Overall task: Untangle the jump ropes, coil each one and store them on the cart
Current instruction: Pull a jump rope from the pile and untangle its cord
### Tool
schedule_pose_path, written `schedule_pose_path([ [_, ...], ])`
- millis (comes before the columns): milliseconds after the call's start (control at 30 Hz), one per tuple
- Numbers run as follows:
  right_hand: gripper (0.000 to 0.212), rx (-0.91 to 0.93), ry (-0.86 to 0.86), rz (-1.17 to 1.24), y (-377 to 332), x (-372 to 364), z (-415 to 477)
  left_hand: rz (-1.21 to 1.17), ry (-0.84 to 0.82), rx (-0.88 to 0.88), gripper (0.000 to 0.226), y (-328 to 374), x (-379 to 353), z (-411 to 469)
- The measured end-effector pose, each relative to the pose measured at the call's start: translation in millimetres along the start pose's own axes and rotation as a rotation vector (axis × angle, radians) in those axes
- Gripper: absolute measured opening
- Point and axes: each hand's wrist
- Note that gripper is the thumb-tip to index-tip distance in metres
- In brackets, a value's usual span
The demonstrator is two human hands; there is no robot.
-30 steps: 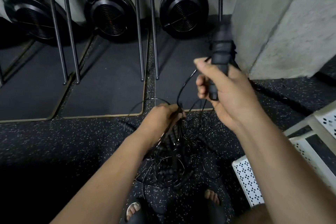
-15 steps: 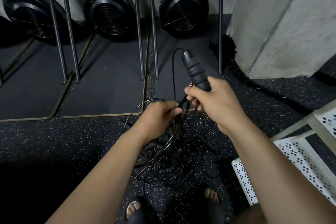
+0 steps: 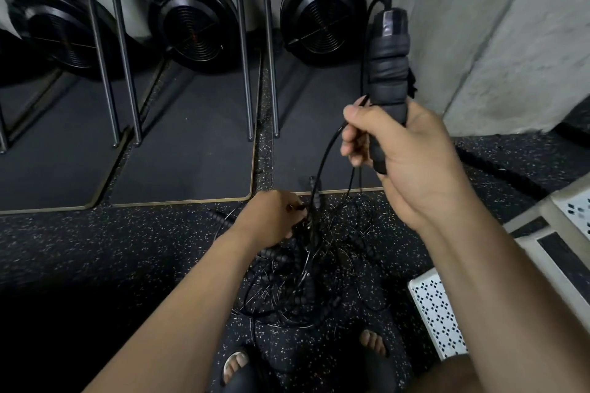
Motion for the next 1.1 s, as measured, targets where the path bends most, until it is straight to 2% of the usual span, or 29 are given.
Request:
schedule_pose_path([
  [133, 0.014, 0.0, -0.002, -0.002, -2, -1, -1, 0.062, 0.022, 0.018, 0.033, -3, -3, 2],
  [233, 0.013, 0.014, 0.0, 0.033, -5, -2, -2, 0.116, 0.047, 0.05, 0.021, -10, -3, 6],
  [333, 0.012, 0.025, 0.001, 0.084, -10, -3, -4, 0.166, 0.004, 0.077, 0.015, -12, -7, 8],
  [367, 0.013, 0.027, -0.002, 0.096, -12, -3, -5, 0.096, -0.004, 0.104, 0.015, -11, -8, 7],
  [500, 0.015, 0.029, -0.02, 0.127, -16, -6, -8, -0.437, 0.068, 0.242, 0.012, -1, -11, 8],
  [567, 0.013, 0.025, -0.026, 0.128, -16, -7, -8, -0.67, 0.101, 0.253, 0.015, 4, -14, 8],
  [633, 0.011, 0.015, -0.024, 0.131, -15, -7, -8, -0.782, 0.043, 0.208, 0.018, 9, -19, 7],
  [700, 0.011, 0.008, -0.017, 0.135, -14, -7, -7, -0.692, -0.028, 0.119, 0.013, 11, -29, 7],
  [767, 0.012, 0.006, -0.014, 0.135, -14, -8, -7, -0.631, -0.062, 0.051, 0.019, 13, -37, 6],
  [833, 0.013, 0.003, -0.014, 0.135, -14, -9, -7, -0.545, -0.042, 0.018, 0.028, 15, -41, 6],
  [900, 0.013, 0.001, -0.018, 0.14, -13, -10, -8, -0.446, -0.028, -0.023, 0.027, 15, -45, 4],
  [967, 0.012, 0.001, -0.025, 0.147, -13, -10, -8, -0.42, -0.057, -0.042, 0.02, 17, -49, 2],
  [1100, 0.011, 0.016, -0.023, 0.153, -14, -8, -6, -0.368, -0.069, -0.078, 0.028, 20, -55, 1],
])
Point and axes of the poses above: each hand's wrist, its own z-axis towards the middle knuckle, its own x-axis out of the back of the hand, y = z × x, and after that the axes turned 1 degree about y, right-handed
